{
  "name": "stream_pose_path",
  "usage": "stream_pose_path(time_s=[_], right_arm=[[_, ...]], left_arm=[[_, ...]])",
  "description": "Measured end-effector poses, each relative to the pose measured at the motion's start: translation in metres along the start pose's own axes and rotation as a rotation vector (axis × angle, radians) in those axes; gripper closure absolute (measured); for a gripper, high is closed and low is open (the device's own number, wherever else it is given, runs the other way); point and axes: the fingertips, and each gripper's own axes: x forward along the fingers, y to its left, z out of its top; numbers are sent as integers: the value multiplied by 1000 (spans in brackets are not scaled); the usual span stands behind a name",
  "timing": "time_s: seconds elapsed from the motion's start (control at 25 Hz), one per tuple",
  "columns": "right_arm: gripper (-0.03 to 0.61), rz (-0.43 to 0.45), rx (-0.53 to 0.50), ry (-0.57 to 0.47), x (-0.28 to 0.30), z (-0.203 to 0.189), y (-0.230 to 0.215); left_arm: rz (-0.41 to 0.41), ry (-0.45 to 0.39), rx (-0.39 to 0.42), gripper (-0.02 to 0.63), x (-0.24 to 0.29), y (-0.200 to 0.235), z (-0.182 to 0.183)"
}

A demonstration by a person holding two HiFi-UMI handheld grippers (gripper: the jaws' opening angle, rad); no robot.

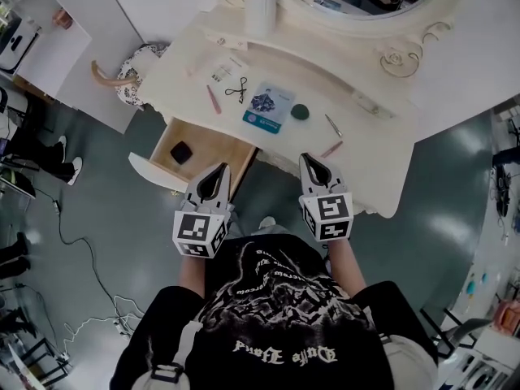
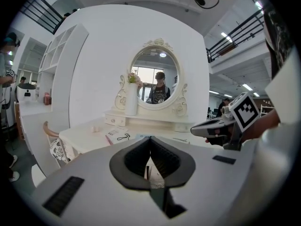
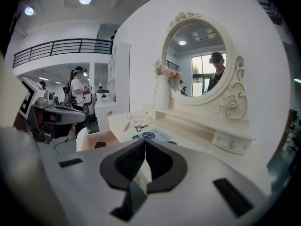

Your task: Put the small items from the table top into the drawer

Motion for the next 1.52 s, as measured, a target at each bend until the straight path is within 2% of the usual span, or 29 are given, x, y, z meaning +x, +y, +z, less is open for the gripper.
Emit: stream_pose_path(time_s=[0.28, 0.64, 1.2, 1.24, 1.32, 1.52], right_arm=[[565, -32, -4, 20, 27, 13, 15], [565, -86, 66, 50, 59, 23, 32], [563, -171, 143, 98, 112, 34, 37], [551, -178, 148, 102, 116, 34, 37], [469, -187, 160, 114, 125, 33, 38], [451, -222, 191, 126, 146, 32, 33]], left_arm=[[-10, 3, -8, 598, 4, 38, 10], [-64, 27, -8, 598, 20, 85, 17], [-153, 65, 11, 598, 38, 123, 16], [-154, 69, 11, 598, 38, 127, 15], [-153, 75, 10, 598, 37, 136, 14], [-150, 102, 12, 598, 36, 157, 8]])
